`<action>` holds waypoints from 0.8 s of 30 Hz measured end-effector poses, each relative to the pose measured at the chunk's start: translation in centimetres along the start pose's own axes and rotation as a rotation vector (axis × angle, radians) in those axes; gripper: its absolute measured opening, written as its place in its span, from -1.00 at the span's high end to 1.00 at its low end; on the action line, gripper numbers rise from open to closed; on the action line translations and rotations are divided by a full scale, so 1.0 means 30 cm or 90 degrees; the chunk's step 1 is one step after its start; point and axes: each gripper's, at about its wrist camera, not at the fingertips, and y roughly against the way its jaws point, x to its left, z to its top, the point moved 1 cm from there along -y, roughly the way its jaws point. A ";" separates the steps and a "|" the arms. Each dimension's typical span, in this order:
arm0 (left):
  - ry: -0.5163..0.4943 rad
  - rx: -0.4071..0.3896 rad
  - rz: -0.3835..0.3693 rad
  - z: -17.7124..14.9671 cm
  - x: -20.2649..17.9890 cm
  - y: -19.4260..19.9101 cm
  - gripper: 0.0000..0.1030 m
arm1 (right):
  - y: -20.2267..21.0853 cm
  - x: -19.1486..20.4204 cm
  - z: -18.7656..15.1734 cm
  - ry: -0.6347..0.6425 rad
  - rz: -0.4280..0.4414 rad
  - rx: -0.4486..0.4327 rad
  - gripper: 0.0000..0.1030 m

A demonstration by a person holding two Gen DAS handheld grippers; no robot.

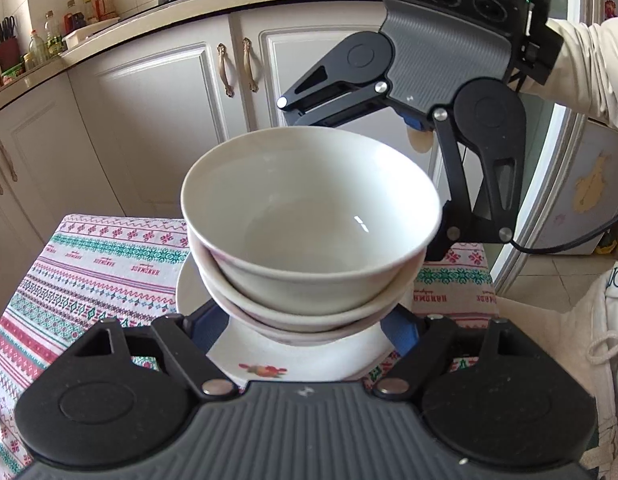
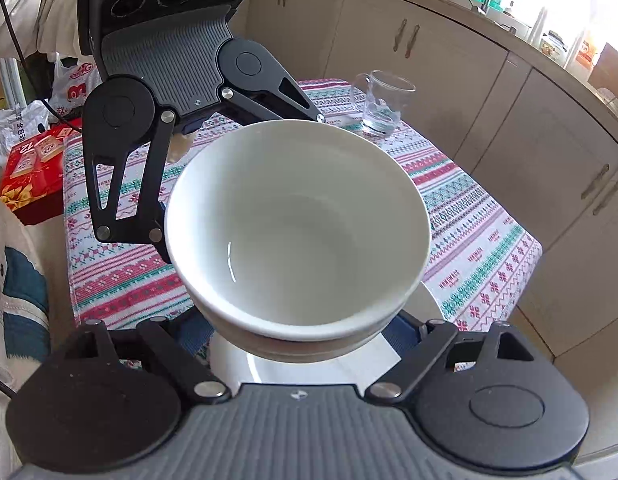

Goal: Organize plates and bowls
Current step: 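Carry the bowl stack with both grippers over the plate stack and lower it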

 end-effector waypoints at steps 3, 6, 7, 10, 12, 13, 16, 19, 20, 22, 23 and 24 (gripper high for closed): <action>-0.002 0.005 -0.010 0.009 0.013 -0.047 -0.59 | -0.009 -0.032 -0.038 -0.015 -0.002 0.006 -0.78; 0.000 0.010 -0.017 0.009 0.022 -0.084 -0.59 | -0.027 -0.053 -0.066 -0.025 -0.002 0.016 -0.78; 0.001 0.011 -0.019 0.007 0.024 -0.092 -0.59 | -0.036 -0.056 -0.069 -0.027 -0.001 0.019 -0.78; 0.003 0.012 -0.025 0.005 0.033 -0.114 -0.59 | -0.050 -0.068 -0.081 -0.032 0.000 0.026 -0.78; 0.006 0.012 -0.027 0.005 0.039 -0.124 -0.59 | -0.055 -0.074 -0.084 -0.036 0.002 0.029 -0.78; 0.007 0.013 -0.027 0.010 0.042 -0.132 -0.59 | -0.058 -0.077 -0.087 -0.037 0.002 0.030 -0.78; 0.010 0.015 -0.032 0.002 0.047 -0.129 -0.59 | -0.064 -0.088 -0.093 -0.044 0.005 0.031 -0.78; 0.013 0.018 -0.034 0.000 0.054 -0.128 -0.59 | -0.070 -0.098 -0.097 -0.052 0.014 0.030 -0.78; 0.015 0.019 -0.035 -0.001 0.056 -0.130 -0.59 | -0.076 -0.103 -0.097 -0.054 0.015 0.030 -0.78; 0.020 0.017 -0.039 -0.003 0.064 -0.130 -0.59 | -0.086 -0.109 -0.097 -0.056 0.020 0.030 -0.78; 0.023 0.017 -0.041 -0.003 0.067 -0.131 -0.59 | -0.088 -0.113 -0.098 -0.060 0.022 0.029 -0.78; 0.023 0.016 -0.040 -0.003 0.069 -0.130 -0.59 | -0.088 -0.115 -0.098 -0.063 0.025 0.028 -0.78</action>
